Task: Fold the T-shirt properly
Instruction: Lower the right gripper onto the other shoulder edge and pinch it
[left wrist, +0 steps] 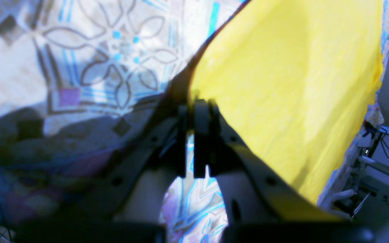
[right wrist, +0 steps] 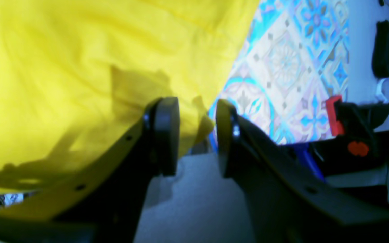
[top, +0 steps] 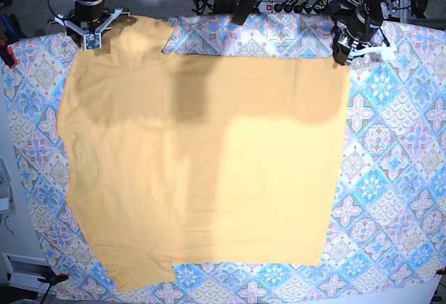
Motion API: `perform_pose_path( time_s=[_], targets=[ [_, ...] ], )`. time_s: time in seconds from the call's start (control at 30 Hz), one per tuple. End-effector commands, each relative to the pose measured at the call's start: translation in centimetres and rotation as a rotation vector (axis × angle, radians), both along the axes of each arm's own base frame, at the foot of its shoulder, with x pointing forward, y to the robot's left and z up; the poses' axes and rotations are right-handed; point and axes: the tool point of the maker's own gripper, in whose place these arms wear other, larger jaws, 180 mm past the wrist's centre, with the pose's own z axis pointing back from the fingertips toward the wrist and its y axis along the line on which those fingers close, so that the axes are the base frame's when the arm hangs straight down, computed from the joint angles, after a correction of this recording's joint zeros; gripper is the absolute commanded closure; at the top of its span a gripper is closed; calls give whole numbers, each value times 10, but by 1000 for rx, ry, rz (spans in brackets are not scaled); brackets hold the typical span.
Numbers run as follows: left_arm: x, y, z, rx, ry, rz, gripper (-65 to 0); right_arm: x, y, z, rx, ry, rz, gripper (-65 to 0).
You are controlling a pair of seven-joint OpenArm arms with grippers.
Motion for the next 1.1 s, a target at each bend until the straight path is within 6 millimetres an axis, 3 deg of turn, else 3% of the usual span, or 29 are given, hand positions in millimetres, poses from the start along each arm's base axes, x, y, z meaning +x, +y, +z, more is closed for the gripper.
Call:
perform_pose_path(
  time_s=[0.0, 0.2, 0.37, 0.53, 0.67, 0.87, 1.07],
  targets=[
    [-4, -1, -1, 1, 15, -14, 0, 5, -2, 7, -17, -28, 12, -185],
    [-4, -1, -1, 1, 15, -14, 0, -11, -9, -8, -27, 28, -1, -186],
    [-4, -1, -1, 1, 15, -14, 0, -12, -9, -10, -26, 33, -2, -186],
    [-4, -1, -1, 0, 16, -13, 0, -12, -4, -12, -7, 45, 20, -186],
    [-4, -1, -1, 0, 16, -13, 0, 2, -4, -11, -6, 17, 17, -186],
    [-4, -1, -1, 0, 16, -13, 0, -9, -9, -25, 50, 49, -51, -186],
    [-4, -1, -1, 0, 16, -13, 0, 1, -8, -25, 83, 25, -78, -186]
  ],
)
